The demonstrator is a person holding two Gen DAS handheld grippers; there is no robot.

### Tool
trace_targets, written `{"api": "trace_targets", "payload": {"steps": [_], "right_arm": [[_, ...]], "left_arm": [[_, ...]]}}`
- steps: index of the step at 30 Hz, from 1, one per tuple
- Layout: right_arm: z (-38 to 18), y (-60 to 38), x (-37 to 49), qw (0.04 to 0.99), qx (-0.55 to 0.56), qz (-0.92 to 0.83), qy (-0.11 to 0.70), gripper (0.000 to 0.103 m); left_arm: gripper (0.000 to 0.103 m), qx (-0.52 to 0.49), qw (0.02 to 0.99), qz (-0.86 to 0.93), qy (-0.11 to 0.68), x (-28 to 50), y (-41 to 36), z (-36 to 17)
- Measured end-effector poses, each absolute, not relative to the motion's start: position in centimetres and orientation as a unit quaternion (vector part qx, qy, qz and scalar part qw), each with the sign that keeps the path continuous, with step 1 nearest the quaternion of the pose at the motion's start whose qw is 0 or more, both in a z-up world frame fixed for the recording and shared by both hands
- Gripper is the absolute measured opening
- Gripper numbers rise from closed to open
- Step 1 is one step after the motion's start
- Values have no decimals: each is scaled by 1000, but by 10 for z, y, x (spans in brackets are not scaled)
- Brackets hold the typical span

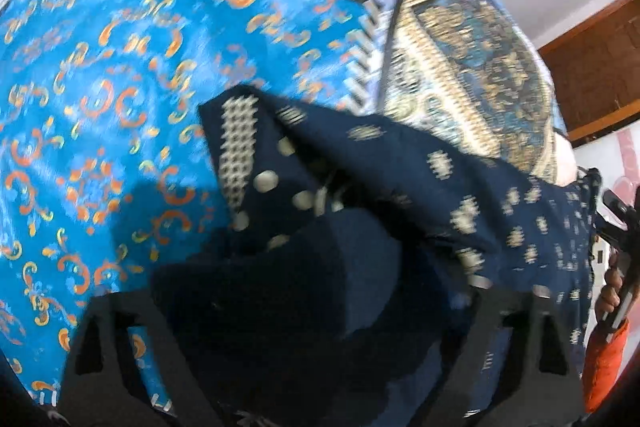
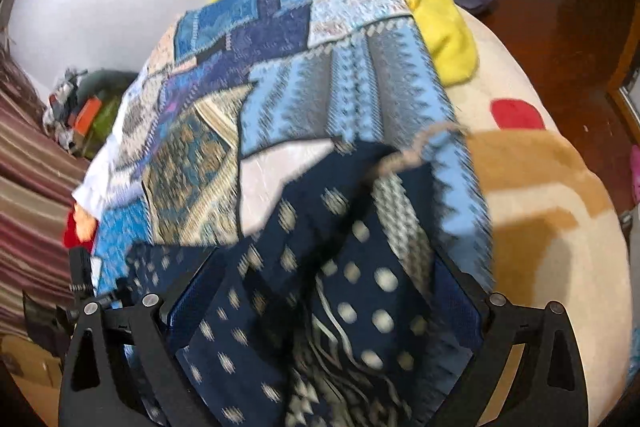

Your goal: Fold large clothes

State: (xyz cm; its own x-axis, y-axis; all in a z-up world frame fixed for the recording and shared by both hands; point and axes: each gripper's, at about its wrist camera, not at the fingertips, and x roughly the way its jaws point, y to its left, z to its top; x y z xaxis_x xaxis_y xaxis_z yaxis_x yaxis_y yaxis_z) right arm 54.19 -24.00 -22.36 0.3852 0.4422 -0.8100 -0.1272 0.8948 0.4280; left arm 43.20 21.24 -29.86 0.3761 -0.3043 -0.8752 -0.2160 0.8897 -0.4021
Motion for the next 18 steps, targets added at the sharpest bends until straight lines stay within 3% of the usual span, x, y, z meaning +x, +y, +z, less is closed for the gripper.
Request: {"api": "trace_targets", "payload": {"steps": [1, 3, 5, 8, 12, 18], "right_arm": [[-223, -236, 544, 820, 148, 180, 522, 86], [-226, -220, 548, 814, 129, 198, 531, 50], [-233, -202, 552, 813, 95, 189, 543, 35], [-227, -190, 550, 823, 67, 190, 531, 19], [-201, -191, 554, 835, 83, 207, 504, 16], [-157, -155, 571, 864, 24, 216, 454, 15]], "left_arm": [[61, -235, 797, -32, 555, 433, 211, -295], [38, -242, 795, -35, 555, 436, 207, -292], [24, -232, 799, -31, 554, 438, 203, -288], [18, -179, 820, -23, 543, 437, 193, -269], [17, -132, 853, -17, 505, 435, 192, -225], [17, -98, 888, -11, 448, 449, 206, -173]]}}
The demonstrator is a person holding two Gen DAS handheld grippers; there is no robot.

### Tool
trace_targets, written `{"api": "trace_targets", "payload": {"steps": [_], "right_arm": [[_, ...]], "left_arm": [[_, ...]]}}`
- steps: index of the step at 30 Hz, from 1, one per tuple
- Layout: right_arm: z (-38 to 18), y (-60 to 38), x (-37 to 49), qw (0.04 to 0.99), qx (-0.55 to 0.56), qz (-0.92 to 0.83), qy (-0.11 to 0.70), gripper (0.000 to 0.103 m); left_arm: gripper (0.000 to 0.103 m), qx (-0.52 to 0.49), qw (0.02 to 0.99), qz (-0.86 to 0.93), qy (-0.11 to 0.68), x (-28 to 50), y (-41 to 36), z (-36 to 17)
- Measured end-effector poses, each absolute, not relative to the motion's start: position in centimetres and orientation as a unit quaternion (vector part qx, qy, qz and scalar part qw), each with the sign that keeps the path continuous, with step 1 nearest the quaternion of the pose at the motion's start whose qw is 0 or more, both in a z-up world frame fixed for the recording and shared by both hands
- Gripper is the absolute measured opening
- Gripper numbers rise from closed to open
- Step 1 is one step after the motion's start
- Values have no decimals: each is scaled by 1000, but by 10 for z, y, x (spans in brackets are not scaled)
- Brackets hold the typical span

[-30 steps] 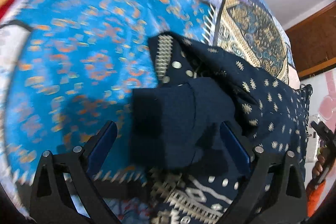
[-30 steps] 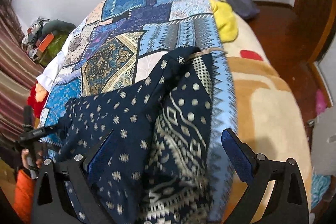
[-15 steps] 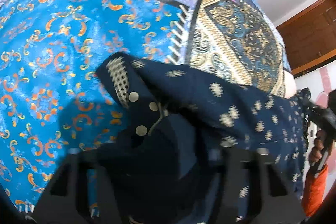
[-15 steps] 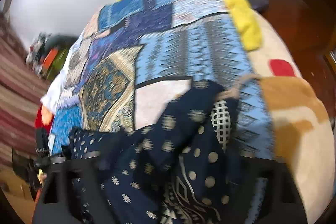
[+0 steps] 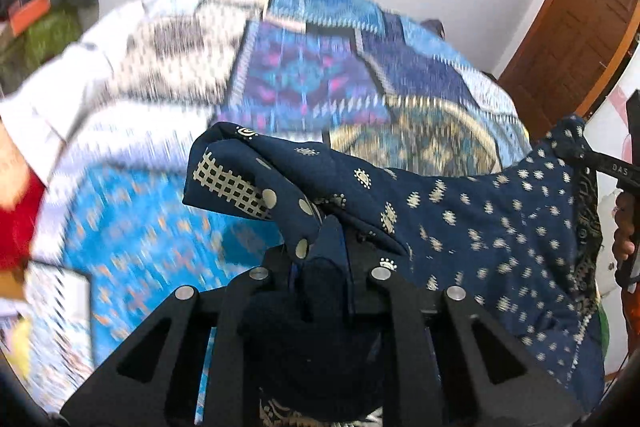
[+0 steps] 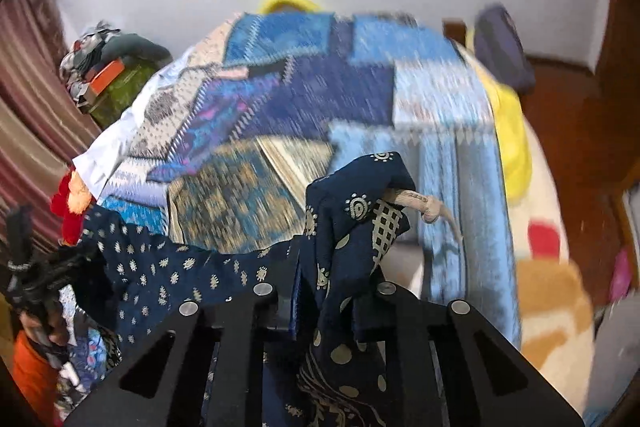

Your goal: Fold large clothes

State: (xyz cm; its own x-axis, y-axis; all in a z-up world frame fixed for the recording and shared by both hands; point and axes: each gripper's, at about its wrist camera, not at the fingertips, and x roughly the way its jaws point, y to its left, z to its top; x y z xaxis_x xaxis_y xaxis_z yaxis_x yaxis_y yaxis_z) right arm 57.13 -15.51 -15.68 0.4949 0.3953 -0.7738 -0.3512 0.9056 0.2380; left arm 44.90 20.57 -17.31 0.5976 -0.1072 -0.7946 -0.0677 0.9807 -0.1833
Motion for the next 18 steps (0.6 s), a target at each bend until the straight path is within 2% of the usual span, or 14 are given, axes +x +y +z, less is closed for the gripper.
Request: {"api": "trace_targets", "payload": {"steps": [5, 10, 13, 14, 16, 18], "right_arm": [[-145, -132, 597, 875, 14, 208, 436, 15], [-175, -113, 624, 883, -40, 151, 443, 16], [-202, -112, 633, 877, -71, 128, 459, 16], [-208, -112, 635, 875, -75, 127, 462, 20], [-217, -113, 637, 877, -88, 117, 458, 38], [-221, -116, 636, 886, -113, 84, 441, 78]], "left_arm": [[17, -85, 885, 25, 458, 481, 224, -179], [17, -124, 858, 50, 496, 502, 251, -226], [22, -144, 843, 56, 516, 511, 258, -255], [26, -143, 843, 58, 516, 513, 259, -262], [32, -132, 846, 60, 513, 514, 257, -265], [44, -119, 849, 64, 510, 514, 257, -267]]}}
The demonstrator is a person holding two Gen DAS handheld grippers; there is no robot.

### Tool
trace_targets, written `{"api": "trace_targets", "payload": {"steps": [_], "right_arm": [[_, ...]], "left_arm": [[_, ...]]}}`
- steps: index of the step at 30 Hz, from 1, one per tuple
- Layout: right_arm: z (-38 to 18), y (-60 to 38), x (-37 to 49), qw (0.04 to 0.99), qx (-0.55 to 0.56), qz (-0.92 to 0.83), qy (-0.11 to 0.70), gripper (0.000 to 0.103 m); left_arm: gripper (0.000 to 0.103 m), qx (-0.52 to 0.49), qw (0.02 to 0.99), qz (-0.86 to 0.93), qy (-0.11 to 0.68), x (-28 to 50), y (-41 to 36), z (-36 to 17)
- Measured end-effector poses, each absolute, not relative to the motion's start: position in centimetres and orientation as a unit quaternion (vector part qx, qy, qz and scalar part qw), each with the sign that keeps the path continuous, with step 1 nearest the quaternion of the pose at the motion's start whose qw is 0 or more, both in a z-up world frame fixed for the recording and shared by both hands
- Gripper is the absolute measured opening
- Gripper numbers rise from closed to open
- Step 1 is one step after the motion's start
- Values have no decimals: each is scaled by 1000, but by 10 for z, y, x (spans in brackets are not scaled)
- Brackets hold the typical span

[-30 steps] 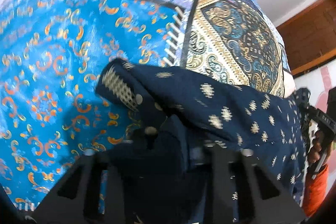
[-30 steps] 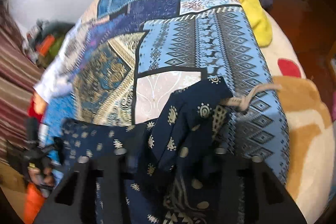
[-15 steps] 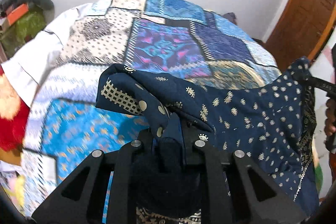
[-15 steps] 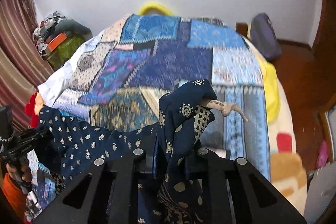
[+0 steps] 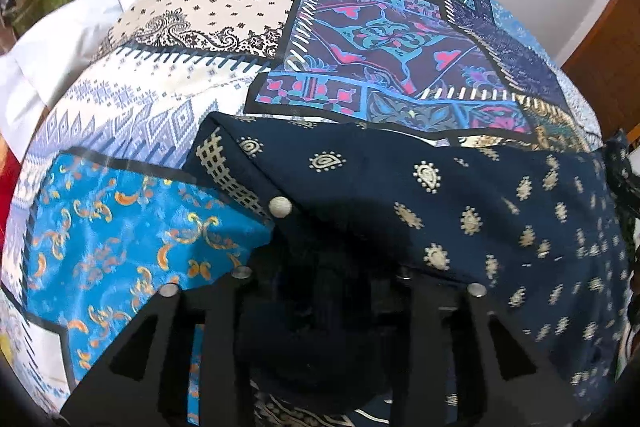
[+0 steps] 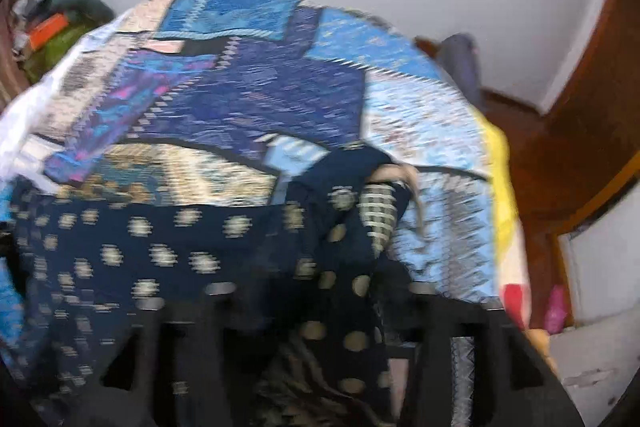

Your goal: Fold large clothes

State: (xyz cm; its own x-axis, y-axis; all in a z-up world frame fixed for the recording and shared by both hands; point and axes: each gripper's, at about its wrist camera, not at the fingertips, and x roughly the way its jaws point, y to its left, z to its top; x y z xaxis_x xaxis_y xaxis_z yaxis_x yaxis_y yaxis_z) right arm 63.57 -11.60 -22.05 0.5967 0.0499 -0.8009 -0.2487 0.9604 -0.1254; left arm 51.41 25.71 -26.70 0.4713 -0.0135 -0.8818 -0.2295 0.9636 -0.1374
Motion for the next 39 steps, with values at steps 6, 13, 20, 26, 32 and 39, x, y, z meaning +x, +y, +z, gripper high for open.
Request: {"api": "trace_targets", "payload": {"steps": [6, 13, 20, 26, 32, 39], "right_arm": [[-219, -141, 638, 888, -78, 77, 447, 90], [-184, -154, 604, 893, -93, 81, 433, 90], [-108, -165, 533, 911, -93, 122, 382, 90], [-56, -167, 459, 917, -82, 166, 352, 96], [-38, -168, 386, 915, -75, 207, 338, 97], [-68, -177, 317, 899, -93, 222, 366, 97]], "left_arm": [[64, -99, 854, 86, 503, 506, 265, -266], [64, -76, 855, 106, 502, 475, 255, -233], [74, -17, 886, 92, 455, 417, 225, -155], [84, -8, 916, 49, 398, 352, 196, -96], [97, -20, 928, 28, 372, 293, 182, -82], [98, -64, 898, 30, 435, 241, 191, -135]]}}
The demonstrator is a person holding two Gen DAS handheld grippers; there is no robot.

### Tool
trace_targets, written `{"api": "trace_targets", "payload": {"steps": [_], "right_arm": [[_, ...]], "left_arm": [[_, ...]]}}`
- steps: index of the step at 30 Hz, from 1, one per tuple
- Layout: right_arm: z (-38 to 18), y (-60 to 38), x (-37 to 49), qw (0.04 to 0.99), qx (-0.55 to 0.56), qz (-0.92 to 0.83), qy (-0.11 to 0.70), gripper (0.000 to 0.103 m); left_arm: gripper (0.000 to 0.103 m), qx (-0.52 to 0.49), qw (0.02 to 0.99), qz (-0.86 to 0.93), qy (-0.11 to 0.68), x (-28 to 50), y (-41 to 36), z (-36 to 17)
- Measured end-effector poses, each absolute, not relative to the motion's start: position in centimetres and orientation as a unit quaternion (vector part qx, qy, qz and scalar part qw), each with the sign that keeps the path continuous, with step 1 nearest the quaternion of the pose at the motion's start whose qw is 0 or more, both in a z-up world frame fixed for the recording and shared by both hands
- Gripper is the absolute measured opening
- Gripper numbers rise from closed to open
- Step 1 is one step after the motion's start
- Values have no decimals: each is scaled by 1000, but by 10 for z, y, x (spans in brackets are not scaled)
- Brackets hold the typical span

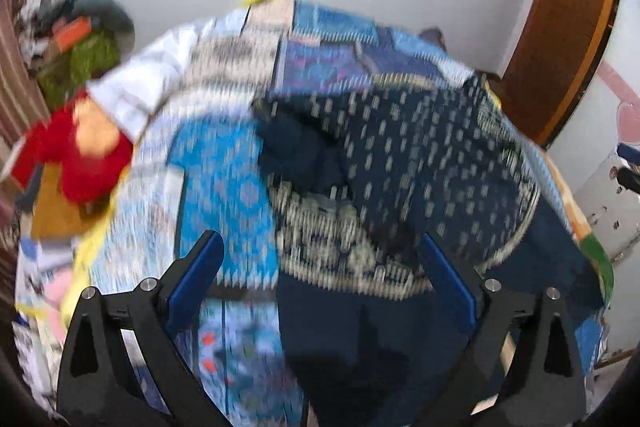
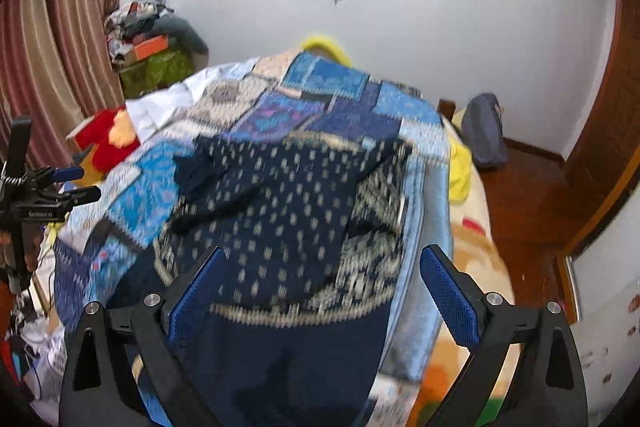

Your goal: Fold large clothes

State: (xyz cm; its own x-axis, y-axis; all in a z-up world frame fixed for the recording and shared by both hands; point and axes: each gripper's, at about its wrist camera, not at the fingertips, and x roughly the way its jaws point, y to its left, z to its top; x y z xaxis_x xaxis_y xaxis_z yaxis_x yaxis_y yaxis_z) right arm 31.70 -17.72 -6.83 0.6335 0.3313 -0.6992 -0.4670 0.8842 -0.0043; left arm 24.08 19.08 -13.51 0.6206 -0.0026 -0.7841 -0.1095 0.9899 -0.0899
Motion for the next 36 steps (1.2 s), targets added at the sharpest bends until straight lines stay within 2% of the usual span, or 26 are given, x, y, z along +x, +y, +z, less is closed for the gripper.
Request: {"api": "trace_targets", "payload": {"steps": [10, 17, 22, 24, 25, 27, 28, 29, 30, 32, 36], "right_arm": [[-153, -204, 273, 856, -54, 199, 473, 97], [-185, -225, 268, 818, 60, 221, 527, 96], [-208, -213, 280, 800, 77, 219, 552, 80], [-207, -208, 282, 804, 80, 224, 545, 60], [-206, -206, 282, 804, 81, 229, 543, 54], [-203, -201, 282, 802, 78, 244, 540, 34], [-202, -199, 283, 802, 77, 248, 538, 29], [-200, -195, 283, 802, 75, 254, 535, 22], [-198, -192, 283, 802, 74, 259, 533, 17], [-194, -187, 285, 807, 69, 259, 526, 16], [-175, -178, 288, 828, 56, 270, 488, 13]], "left_arm": [[98, -185, 798, 34, 573, 176, 209, -267], [98, -298, 751, -42, 587, 172, 198, -301], [97, -298, 748, -56, 591, 190, 188, -297], [89, -285, 756, -52, 587, 190, 186, -291], [86, -276, 762, -48, 583, 190, 185, -287], [72, -256, 773, -41, 579, 187, 185, -279], [68, -240, 780, -36, 577, 185, 183, -274], [58, -228, 784, -31, 576, 185, 184, -270], [41, -206, 790, -23, 576, 187, 184, -265], [8, -140, 809, 4, 570, 188, 181, -252], [8, -119, 833, 13, 541, 195, 189, -222]]}}
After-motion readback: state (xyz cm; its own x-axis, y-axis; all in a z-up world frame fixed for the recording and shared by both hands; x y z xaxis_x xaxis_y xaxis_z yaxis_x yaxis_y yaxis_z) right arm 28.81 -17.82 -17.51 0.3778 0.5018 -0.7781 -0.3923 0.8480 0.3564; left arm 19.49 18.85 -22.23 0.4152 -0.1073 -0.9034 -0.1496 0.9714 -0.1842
